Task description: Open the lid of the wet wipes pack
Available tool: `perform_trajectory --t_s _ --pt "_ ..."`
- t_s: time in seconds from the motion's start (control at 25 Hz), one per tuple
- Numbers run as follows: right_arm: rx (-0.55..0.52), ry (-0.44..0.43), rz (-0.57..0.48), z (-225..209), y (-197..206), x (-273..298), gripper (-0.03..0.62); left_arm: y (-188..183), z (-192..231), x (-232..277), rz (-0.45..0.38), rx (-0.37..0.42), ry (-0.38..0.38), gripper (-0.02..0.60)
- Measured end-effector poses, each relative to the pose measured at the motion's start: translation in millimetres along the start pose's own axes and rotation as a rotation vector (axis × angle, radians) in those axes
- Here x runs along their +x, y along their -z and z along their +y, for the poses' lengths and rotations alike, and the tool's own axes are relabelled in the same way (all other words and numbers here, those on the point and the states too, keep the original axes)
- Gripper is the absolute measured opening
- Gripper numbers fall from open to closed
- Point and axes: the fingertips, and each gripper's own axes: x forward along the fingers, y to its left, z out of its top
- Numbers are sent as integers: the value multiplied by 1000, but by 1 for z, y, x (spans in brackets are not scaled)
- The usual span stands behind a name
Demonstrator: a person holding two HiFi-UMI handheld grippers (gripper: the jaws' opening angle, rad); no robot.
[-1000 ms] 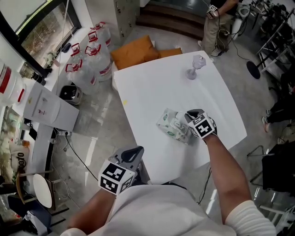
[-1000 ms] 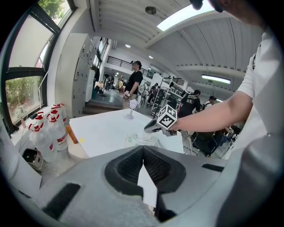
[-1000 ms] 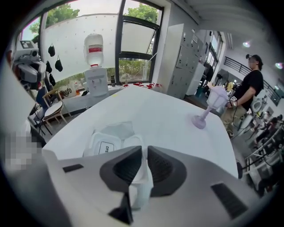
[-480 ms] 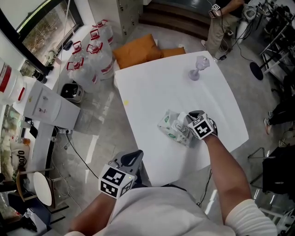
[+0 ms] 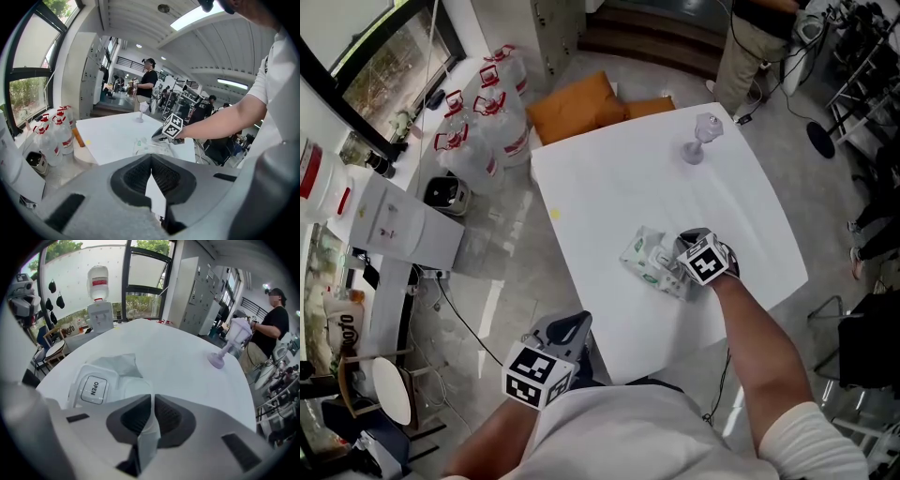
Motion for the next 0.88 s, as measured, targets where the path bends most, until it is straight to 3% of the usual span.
perform_trajectory --t_s 0.12,0.52,0.68,0.88 --pt "24 4 2 0 2 2 11 1 -1 -1 5 4 2 9" --pt "125 73 -72 -10 1 -27 40 -2 -3 -8 -9 28 16 9" --pt "136 111 -133 -5 -7 -59 41 -13 -8 -5 -26 64 46 9" --pt "262 144 -278 12 -16 -121 43 -37 -18 7 -66 109 87 9"
